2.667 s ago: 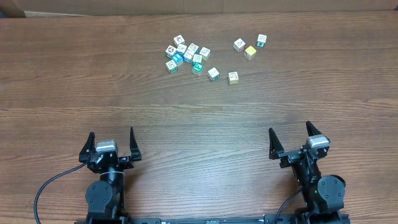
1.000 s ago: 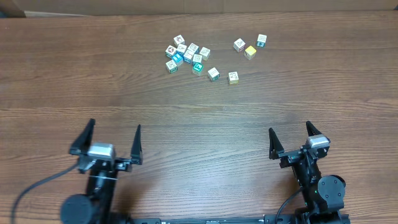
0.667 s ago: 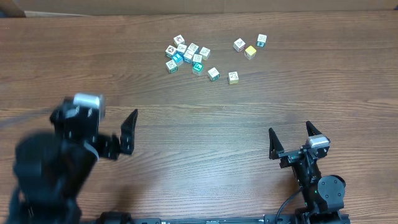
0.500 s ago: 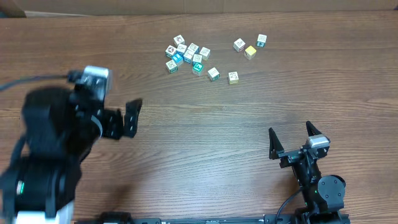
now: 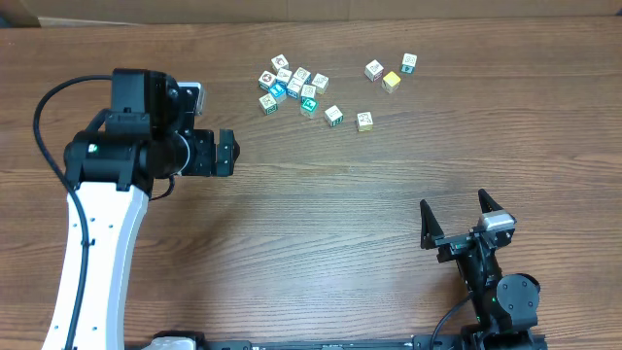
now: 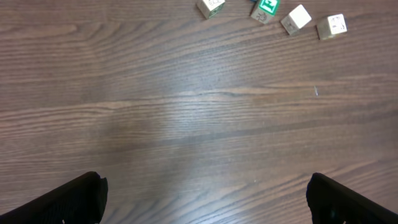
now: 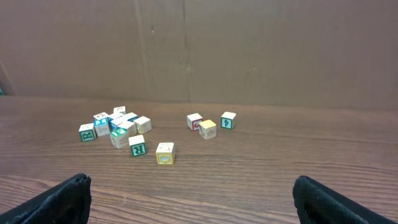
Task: Form a horizontal line
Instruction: 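Raise the left arm and move its gripper toward the block cluster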
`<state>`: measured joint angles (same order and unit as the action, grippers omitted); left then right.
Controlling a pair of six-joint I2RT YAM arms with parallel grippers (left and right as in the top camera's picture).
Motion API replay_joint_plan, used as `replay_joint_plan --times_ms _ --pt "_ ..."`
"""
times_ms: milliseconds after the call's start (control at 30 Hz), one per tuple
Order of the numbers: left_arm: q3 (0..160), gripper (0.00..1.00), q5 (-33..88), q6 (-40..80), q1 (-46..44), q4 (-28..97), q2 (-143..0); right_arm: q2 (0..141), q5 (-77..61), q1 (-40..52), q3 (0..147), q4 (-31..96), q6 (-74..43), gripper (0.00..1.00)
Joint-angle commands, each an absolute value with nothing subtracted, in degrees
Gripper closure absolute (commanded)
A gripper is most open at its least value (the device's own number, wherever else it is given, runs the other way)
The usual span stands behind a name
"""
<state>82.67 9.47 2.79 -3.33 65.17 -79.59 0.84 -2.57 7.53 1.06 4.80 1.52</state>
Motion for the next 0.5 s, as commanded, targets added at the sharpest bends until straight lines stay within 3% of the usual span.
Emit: replay_joint_plan --times_ms 0,467 --pt "83.72 0.01 10.57 5.41 -3.03 63.75 -79.88 0.16 -2.24 7.38 0.45 4.67 1.76 0.0" --pt "83.72 0.01 10.17 10.61 -3.05 58.39 -82.39 0.16 -2.24 7.38 0.45 4.67 1.78 0.0"
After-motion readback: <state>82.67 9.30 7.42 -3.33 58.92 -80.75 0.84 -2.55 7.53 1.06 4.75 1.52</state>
